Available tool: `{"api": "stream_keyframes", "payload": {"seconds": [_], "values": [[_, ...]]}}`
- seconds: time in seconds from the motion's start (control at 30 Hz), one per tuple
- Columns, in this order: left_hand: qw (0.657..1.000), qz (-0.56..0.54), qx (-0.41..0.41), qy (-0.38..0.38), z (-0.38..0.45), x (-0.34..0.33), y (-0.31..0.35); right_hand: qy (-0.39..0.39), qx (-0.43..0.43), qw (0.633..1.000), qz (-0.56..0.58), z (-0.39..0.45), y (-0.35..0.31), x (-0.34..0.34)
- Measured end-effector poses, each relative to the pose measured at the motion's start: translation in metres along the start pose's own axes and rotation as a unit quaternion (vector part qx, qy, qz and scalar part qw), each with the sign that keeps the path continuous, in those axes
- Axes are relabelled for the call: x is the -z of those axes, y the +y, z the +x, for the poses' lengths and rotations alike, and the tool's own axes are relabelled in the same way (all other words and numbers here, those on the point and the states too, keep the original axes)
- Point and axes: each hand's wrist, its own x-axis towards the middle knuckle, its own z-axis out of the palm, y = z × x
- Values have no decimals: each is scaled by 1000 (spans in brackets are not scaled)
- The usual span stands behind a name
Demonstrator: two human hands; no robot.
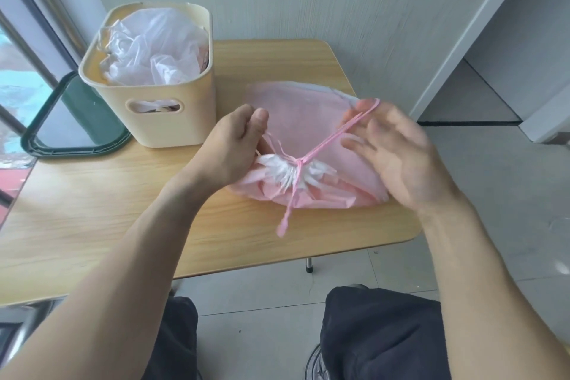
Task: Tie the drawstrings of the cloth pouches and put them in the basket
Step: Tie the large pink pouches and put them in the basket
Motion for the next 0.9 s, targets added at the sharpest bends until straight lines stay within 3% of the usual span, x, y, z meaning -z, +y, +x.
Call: {"api": "stream_keyframes", "payload": {"seconds": [0.07,0.17,0.23,0.3,0.4,0.5,0.6,0.67,0.8,0.83,0.9], "values": [[996,-76,38,0,-1,1,6,-38,-39,977,-204,-6,-3,15],[968,-199,151,-15,-3,6,7,-113,-110,933,-324,-17,-2,26],[926,-294,226,-75,-2,14,6,-85,-109,927,-349,-17,5,32],[904,-322,240,-143,-2,24,3,-7,-85,926,-368,-15,15,39],[950,-123,146,-248,-5,34,3,115,-53,914,-384,-13,25,44],[963,-14,160,-217,-4,27,-4,194,-60,896,-394,-8,26,40],[965,-48,198,-163,-4,20,-5,159,-146,927,-306,-1,26,47],[958,1,229,-171,-5,21,-6,121,-172,941,-264,-1,28,52],[889,372,180,-195,-9,29,-2,116,-122,892,-420,7,40,48],[883,406,152,-179,-10,29,2,107,-116,879,-449,11,40,45],[910,384,83,-131,-10,25,13,95,-123,857,-491,16,37,37]]}}
